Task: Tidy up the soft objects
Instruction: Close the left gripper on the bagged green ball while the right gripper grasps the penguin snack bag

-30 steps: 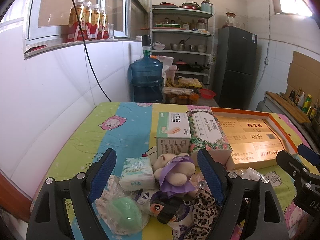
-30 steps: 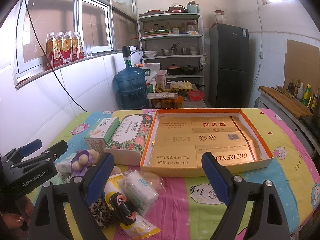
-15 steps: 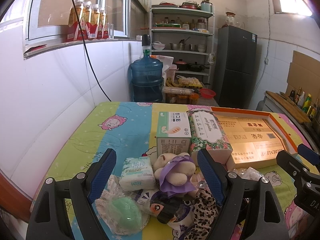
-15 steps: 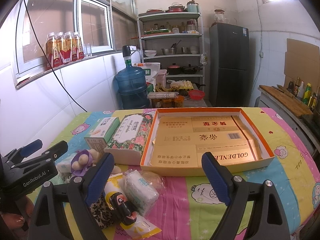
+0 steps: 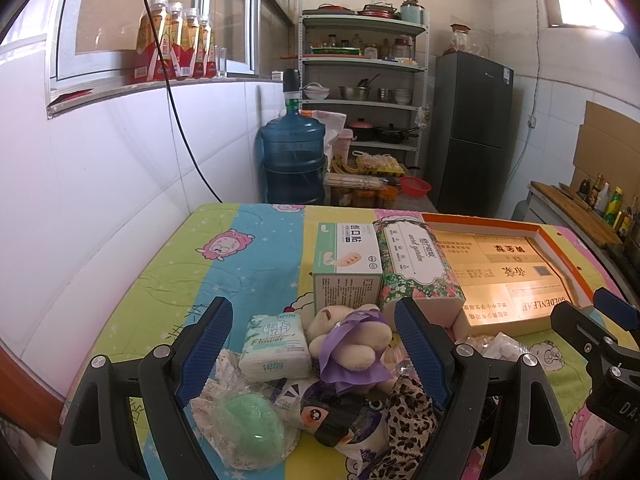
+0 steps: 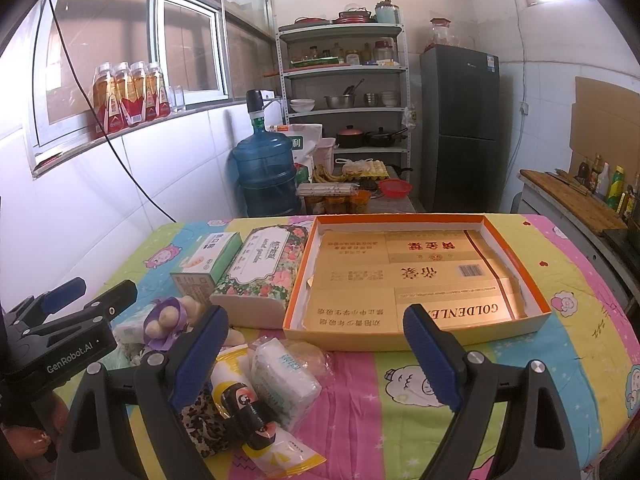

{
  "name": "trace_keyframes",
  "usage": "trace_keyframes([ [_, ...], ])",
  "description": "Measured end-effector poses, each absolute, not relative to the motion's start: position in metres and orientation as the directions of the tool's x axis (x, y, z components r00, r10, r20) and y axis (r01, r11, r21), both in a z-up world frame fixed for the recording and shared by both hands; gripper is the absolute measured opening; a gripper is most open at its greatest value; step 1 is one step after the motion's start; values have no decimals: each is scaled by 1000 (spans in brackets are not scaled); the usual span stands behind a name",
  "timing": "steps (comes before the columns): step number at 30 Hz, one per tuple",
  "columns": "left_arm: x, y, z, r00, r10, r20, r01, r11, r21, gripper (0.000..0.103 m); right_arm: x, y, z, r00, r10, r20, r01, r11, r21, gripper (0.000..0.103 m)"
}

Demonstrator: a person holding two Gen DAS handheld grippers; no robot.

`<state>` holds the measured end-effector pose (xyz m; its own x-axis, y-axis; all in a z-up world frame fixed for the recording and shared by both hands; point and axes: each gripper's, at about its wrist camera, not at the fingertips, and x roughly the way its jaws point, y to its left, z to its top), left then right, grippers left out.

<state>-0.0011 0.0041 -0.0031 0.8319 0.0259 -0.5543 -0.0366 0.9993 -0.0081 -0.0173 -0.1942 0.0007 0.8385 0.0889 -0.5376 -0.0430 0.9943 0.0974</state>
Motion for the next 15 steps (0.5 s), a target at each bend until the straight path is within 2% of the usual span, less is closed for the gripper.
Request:
trace_keyframes([
  [15,-6,13,-11,834,21,-552,-37,999,-18,84,-19,-185,-13,820,129,-558,-86,991,102,89],
])
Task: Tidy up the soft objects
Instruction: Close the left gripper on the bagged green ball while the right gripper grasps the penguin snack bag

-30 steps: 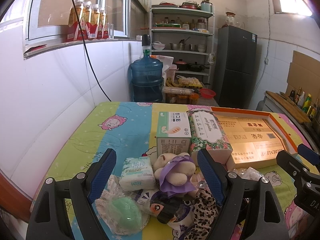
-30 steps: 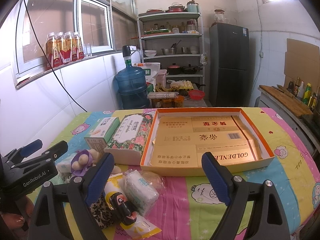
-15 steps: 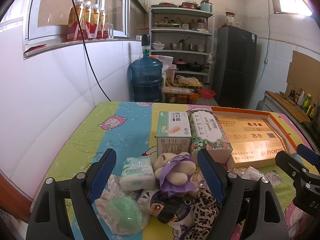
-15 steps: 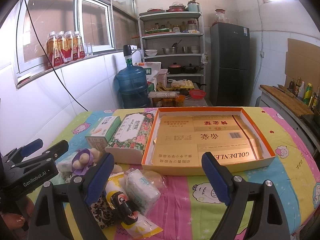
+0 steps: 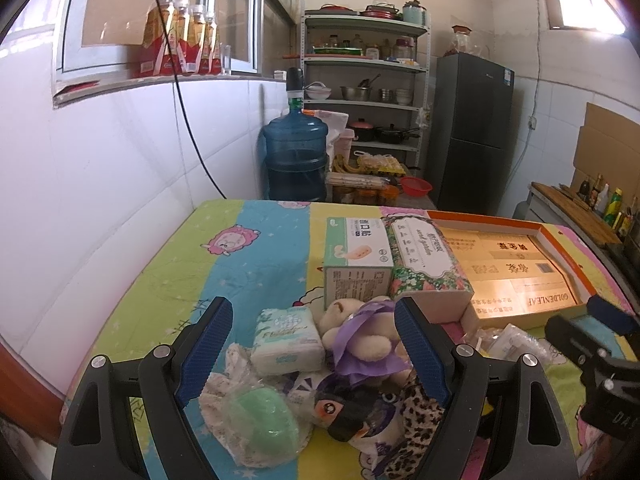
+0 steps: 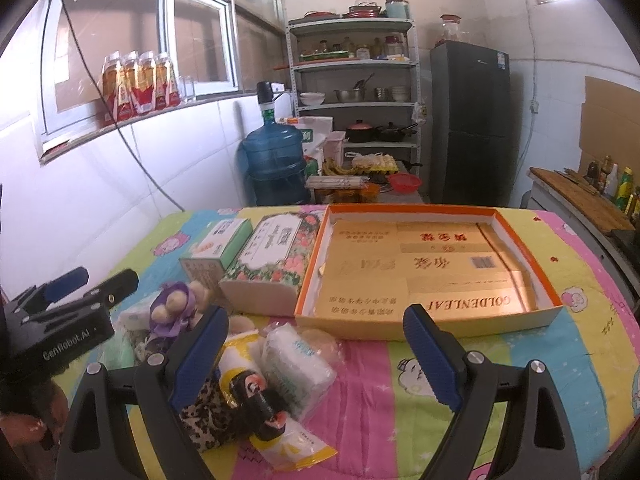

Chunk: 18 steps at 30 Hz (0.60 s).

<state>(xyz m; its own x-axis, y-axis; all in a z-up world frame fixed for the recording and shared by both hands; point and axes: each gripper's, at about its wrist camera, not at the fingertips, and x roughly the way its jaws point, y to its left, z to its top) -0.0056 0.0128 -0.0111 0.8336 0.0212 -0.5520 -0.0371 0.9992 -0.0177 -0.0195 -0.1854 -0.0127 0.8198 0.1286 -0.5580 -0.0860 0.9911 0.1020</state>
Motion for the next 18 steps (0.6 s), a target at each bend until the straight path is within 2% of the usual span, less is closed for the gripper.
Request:
trace_keyframes([
  [8,-17,37,-24,841,2,-542,-32,998,-45,84,-23,-171,-35,778,194,-598,-172,981,95,89],
  [18,-31,55,-54,819,-14,-573,-26,998,-61,84,-34,-158,-57,735,234,-636,-253,966,62,89],
])
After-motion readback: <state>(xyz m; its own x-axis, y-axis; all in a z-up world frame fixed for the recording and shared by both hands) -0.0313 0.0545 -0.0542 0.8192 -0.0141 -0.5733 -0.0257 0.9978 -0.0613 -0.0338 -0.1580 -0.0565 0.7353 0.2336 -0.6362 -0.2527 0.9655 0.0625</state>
